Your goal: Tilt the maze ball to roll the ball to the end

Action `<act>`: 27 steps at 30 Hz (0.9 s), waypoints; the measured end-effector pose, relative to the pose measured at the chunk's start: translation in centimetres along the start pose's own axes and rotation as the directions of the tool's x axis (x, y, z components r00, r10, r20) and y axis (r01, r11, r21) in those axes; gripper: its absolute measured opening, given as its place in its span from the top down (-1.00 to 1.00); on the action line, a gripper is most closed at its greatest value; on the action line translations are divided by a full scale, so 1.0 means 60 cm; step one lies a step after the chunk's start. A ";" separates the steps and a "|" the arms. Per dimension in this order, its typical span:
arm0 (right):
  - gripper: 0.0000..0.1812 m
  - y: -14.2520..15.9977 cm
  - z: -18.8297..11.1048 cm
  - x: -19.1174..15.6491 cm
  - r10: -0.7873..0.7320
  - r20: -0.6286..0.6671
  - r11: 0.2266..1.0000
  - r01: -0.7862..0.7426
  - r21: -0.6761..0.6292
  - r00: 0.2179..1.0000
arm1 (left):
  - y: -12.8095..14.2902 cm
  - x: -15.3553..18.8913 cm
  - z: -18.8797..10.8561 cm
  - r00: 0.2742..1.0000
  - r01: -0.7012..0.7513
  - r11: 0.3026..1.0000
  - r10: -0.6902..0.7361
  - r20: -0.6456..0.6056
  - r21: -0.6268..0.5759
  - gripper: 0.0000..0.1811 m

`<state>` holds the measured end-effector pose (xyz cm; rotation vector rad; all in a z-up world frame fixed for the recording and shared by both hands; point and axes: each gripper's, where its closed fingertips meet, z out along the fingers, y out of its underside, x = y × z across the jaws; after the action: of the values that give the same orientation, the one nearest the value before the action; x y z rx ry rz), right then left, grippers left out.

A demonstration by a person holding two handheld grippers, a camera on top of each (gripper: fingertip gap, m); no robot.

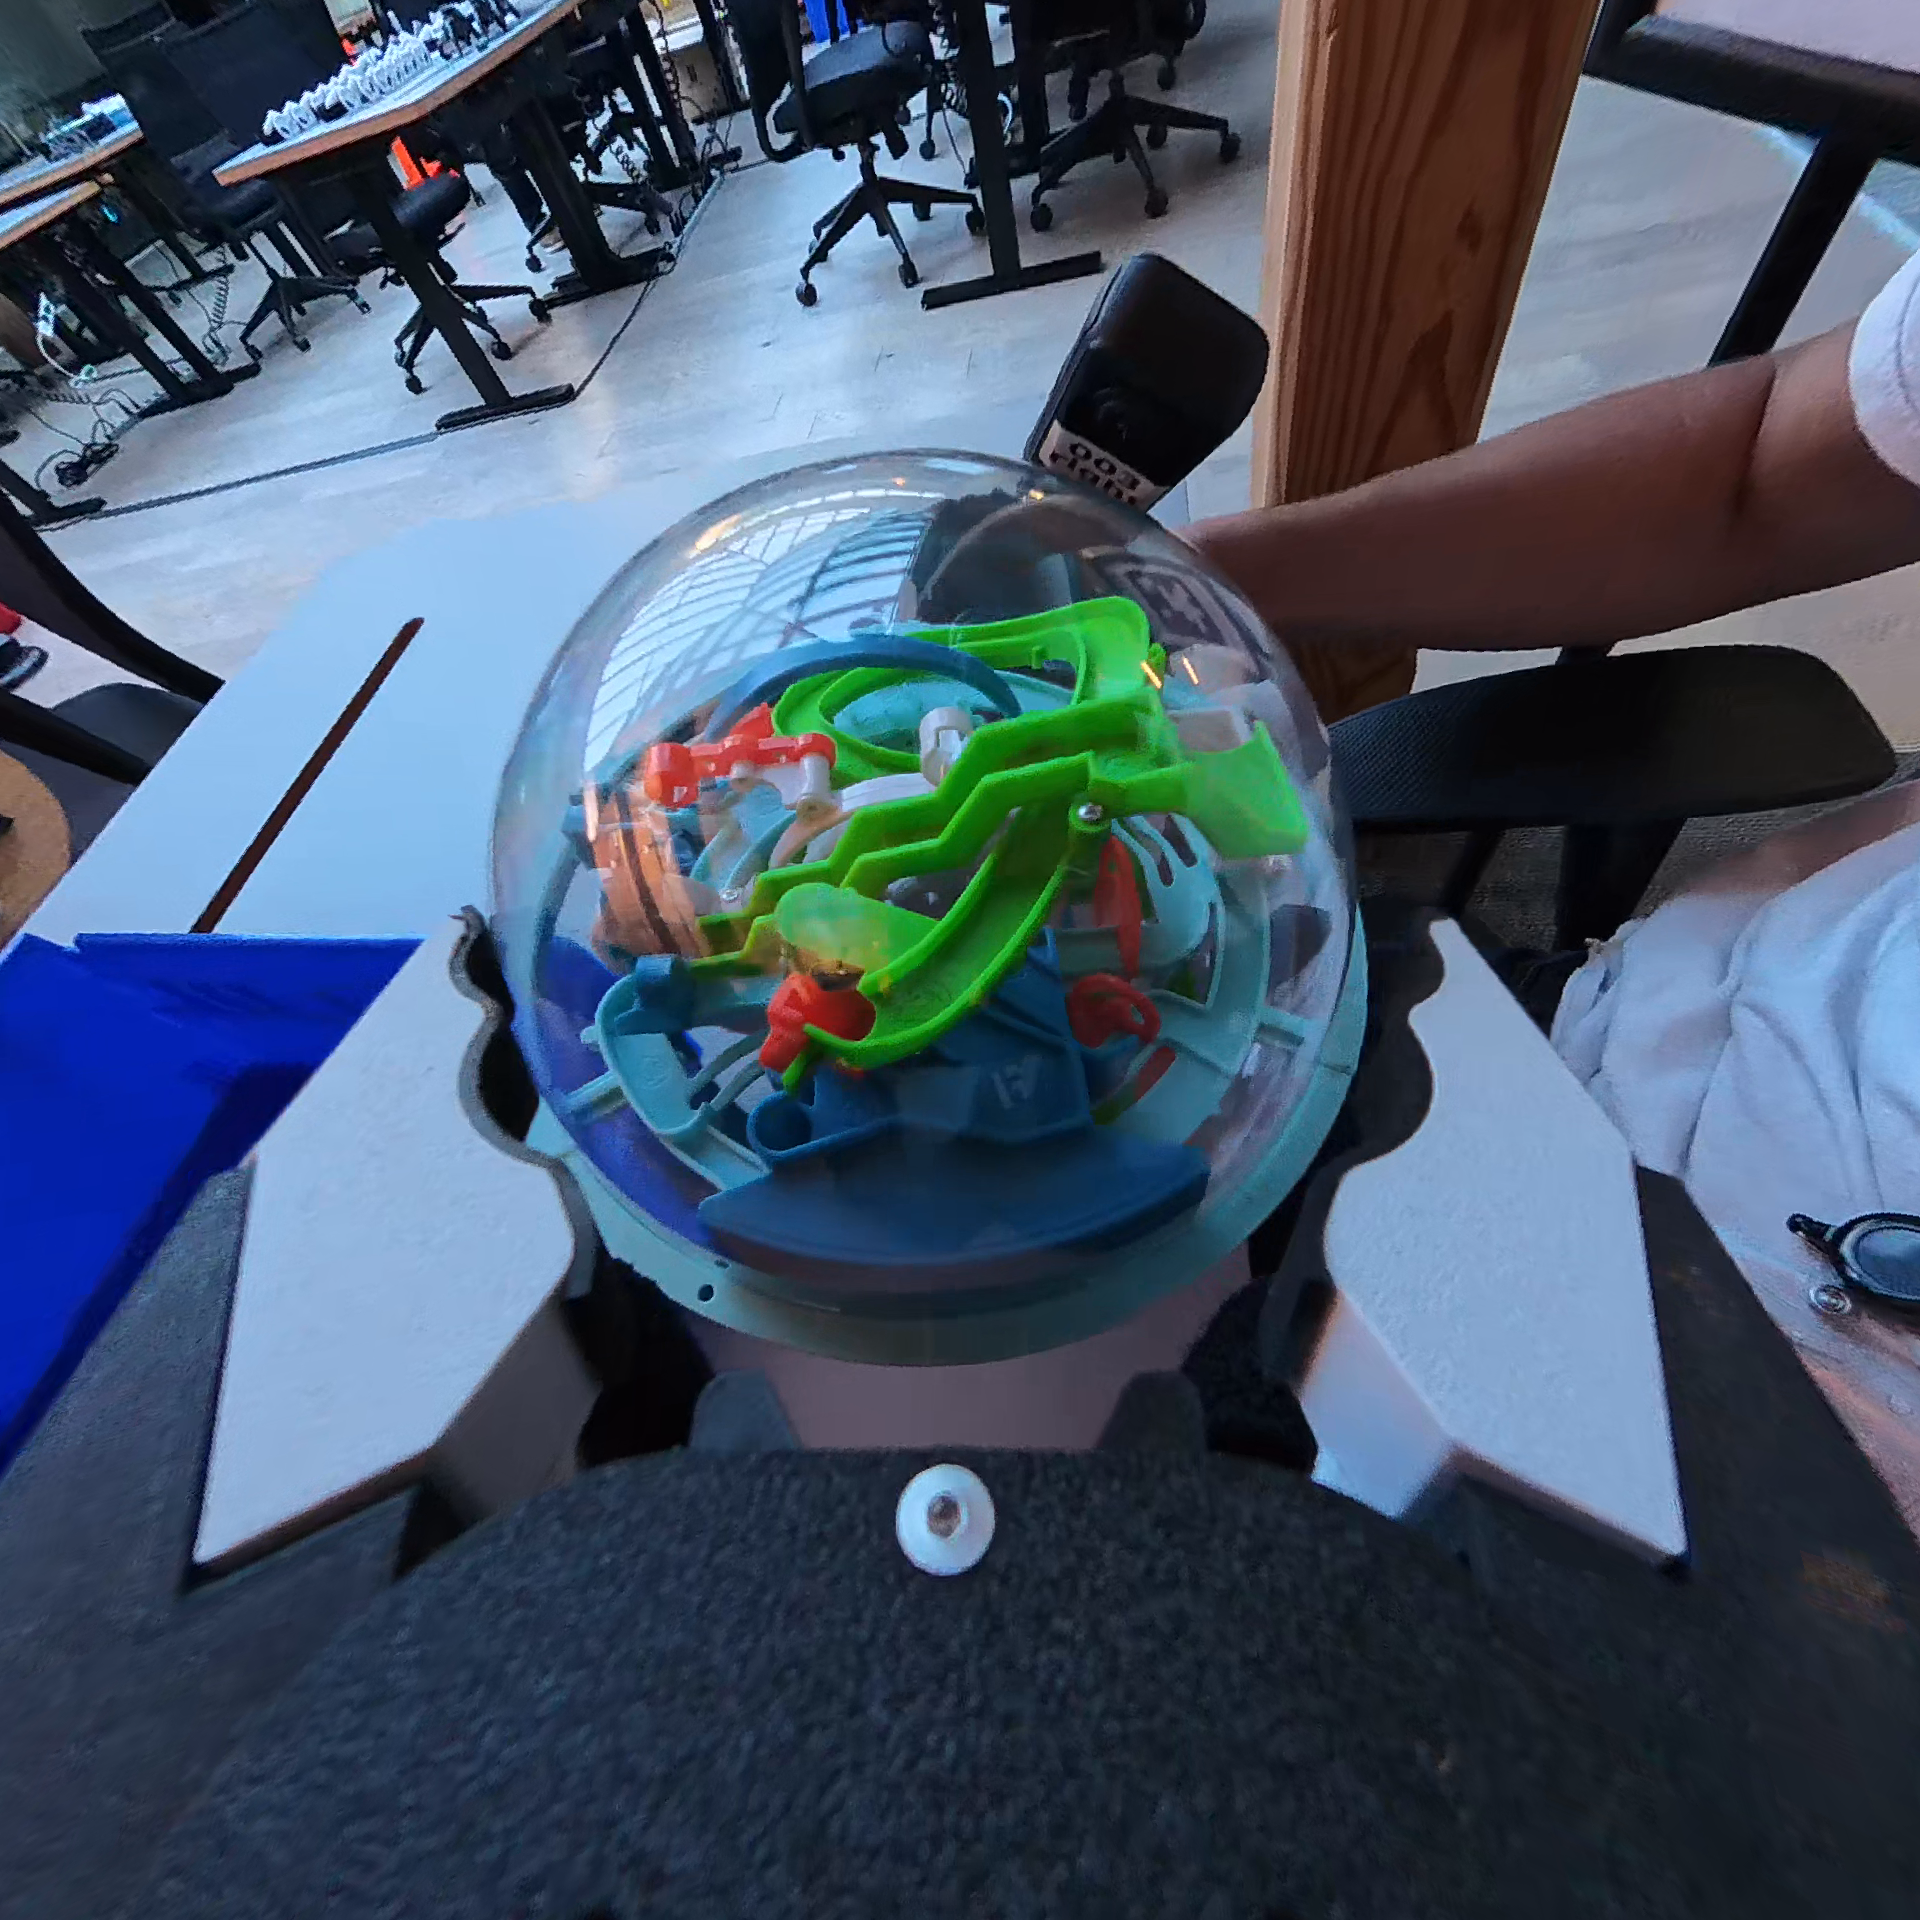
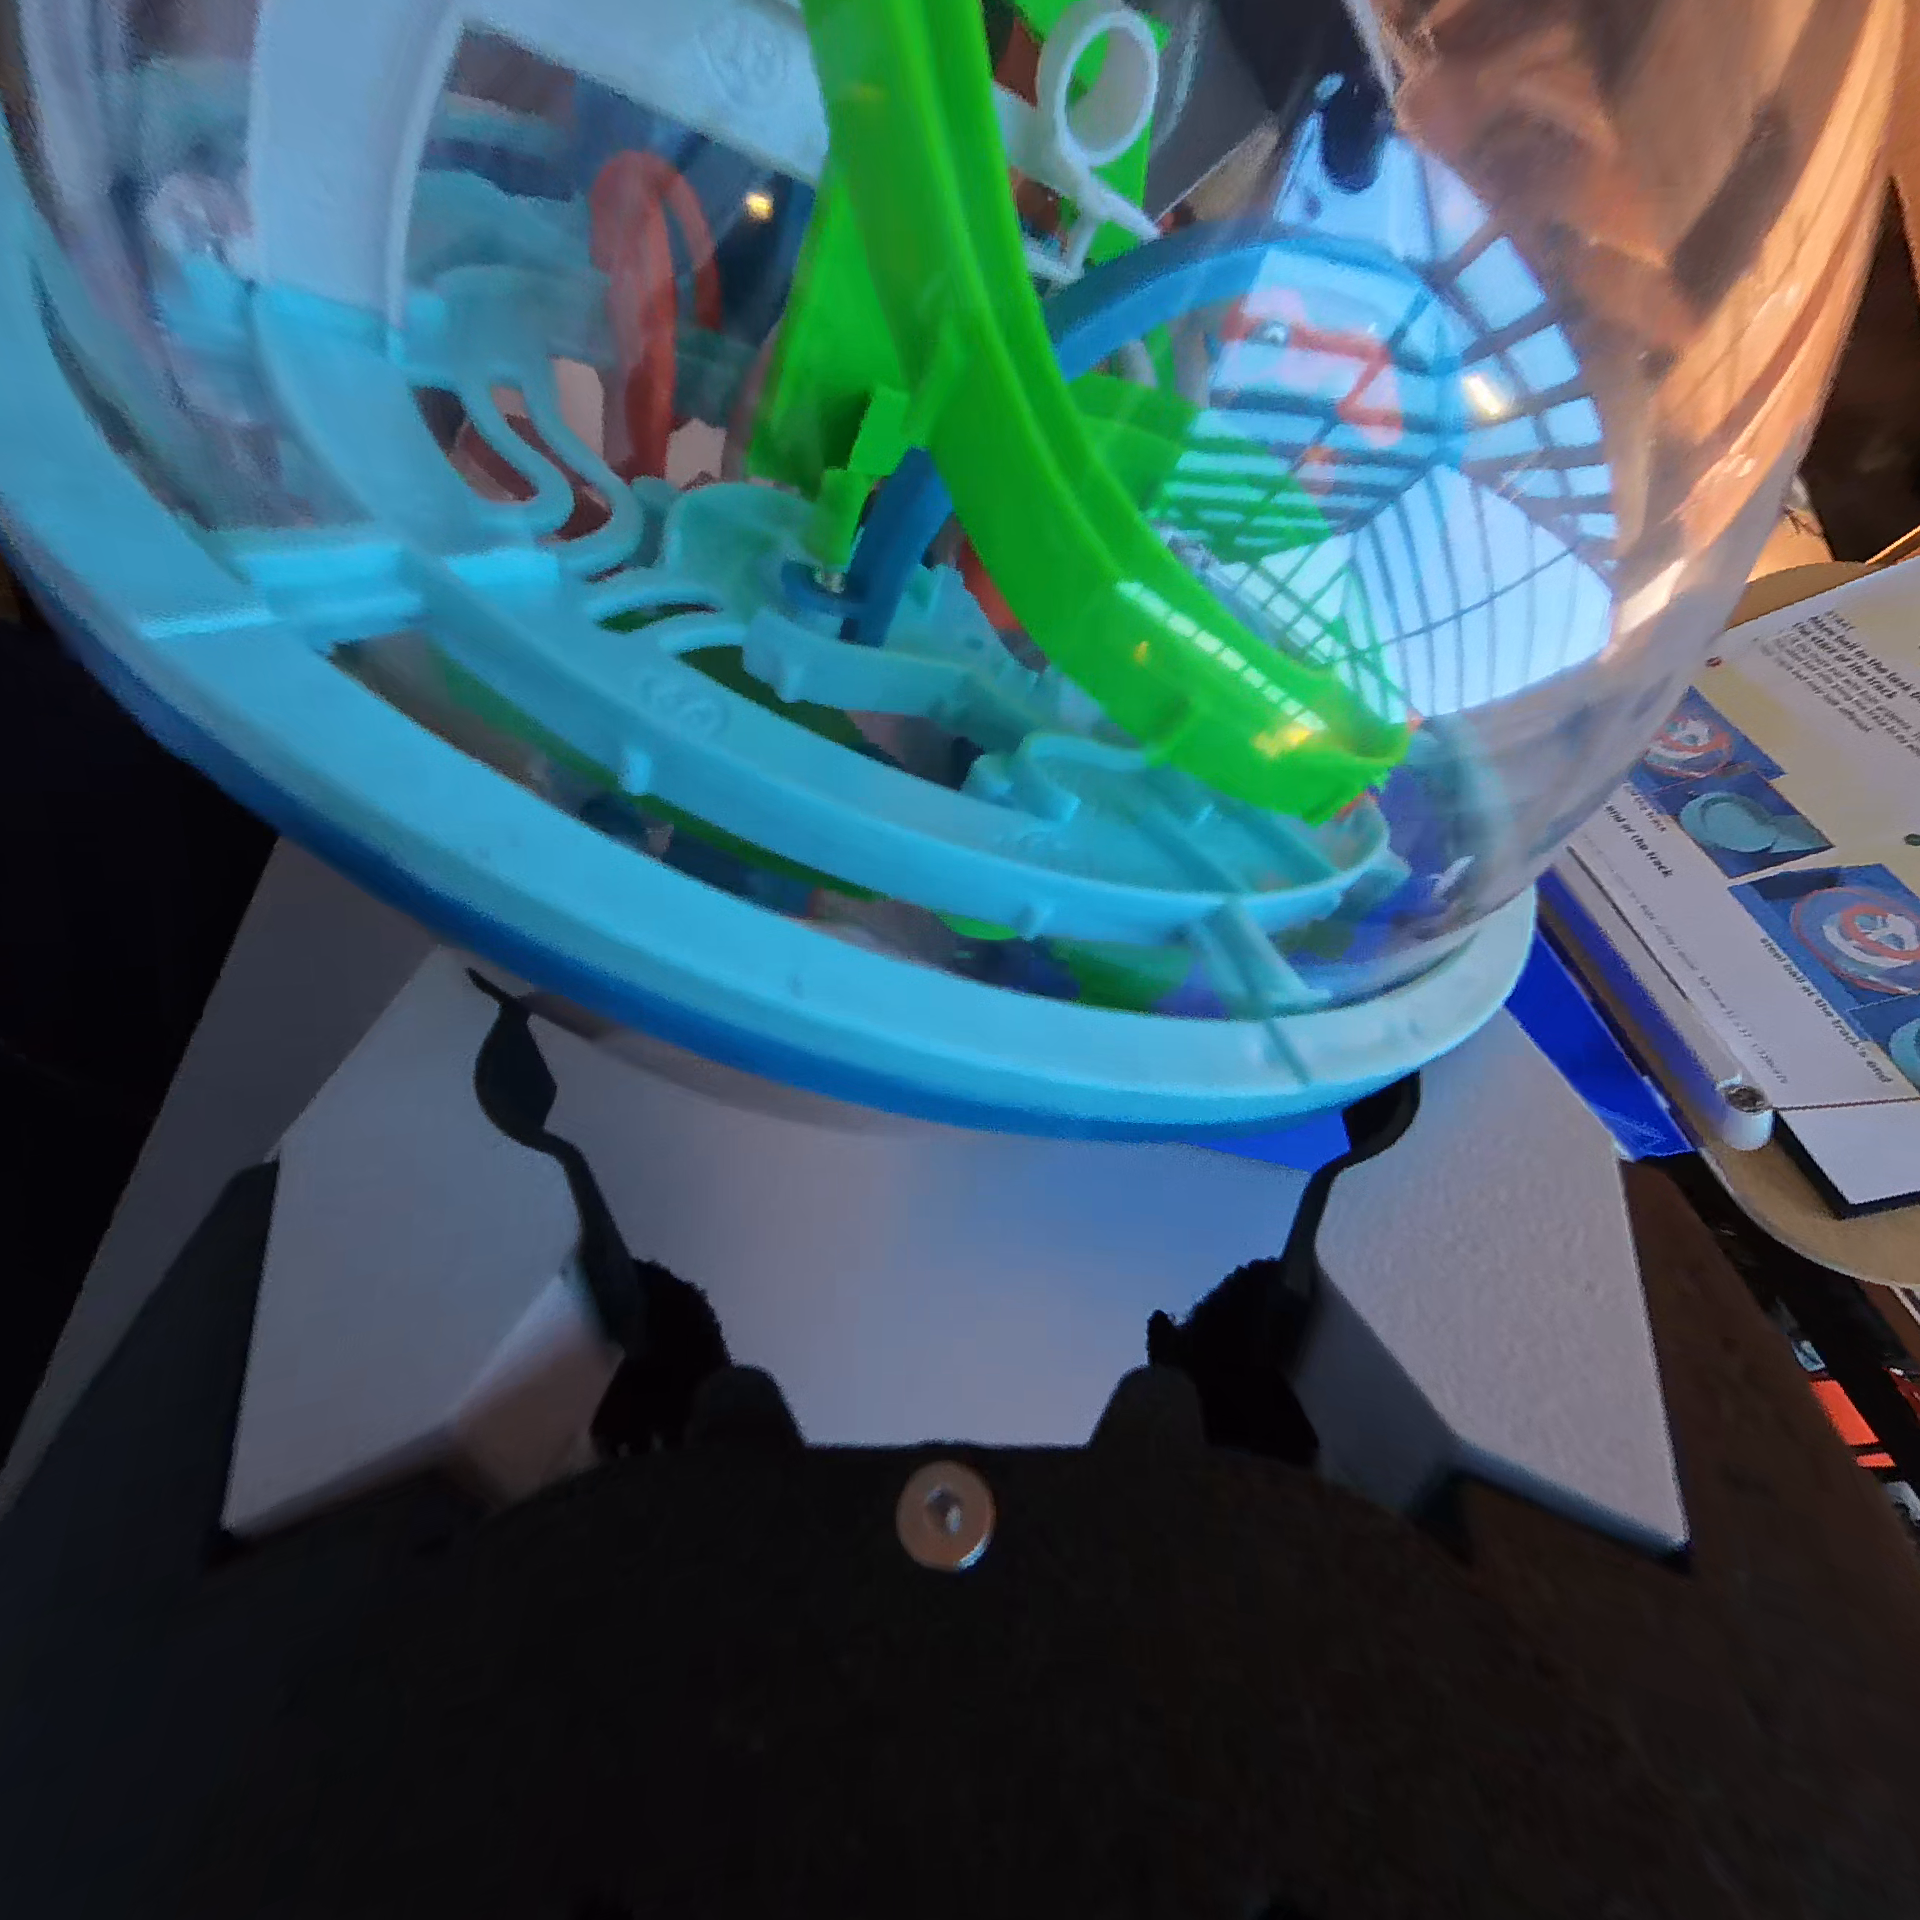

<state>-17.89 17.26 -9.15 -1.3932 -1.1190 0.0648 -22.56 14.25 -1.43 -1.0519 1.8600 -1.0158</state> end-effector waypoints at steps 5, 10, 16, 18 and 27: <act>-0.69 0.021 0.008 -0.012 0.012 0.048 0.999 -0.011 -0.034 0.999 | 0.007 0.008 0.000 0.999 0.031 0.999 -0.030 -0.027 0.039 -0.75; -0.68 0.036 0.014 -0.018 0.009 0.071 0.999 -0.005 -0.051 0.997 | 0.020 0.009 0.001 0.998 0.050 0.998 -0.049 -0.034 0.043 -0.75; -0.68 0.051 0.017 -0.018 -0.063 0.051 0.993 0.067 -0.100 0.997 | 0.027 0.001 -0.004 0.995 0.095 0.990 -0.091 -0.043 0.103 -0.64; -0.68 0.056 0.018 -0.018 -0.085 0.049 0.989 0.090 -0.114 0.995 | 0.029 -0.002 -0.006 0.993 0.111 0.986 -0.106 -0.050 0.123 -0.53; -0.70 0.076 0.024 -0.017 -0.138 0.050 0.977 0.144 -0.155 0.989 | 0.047 -0.019 -0.004 0.987 0.159 0.975 -0.153 -0.049 0.154 -0.39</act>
<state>-16.82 18.83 -13.62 -1.4529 -1.2754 -0.1015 -23.21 16.32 -3.60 -1.1035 1.7153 -1.2598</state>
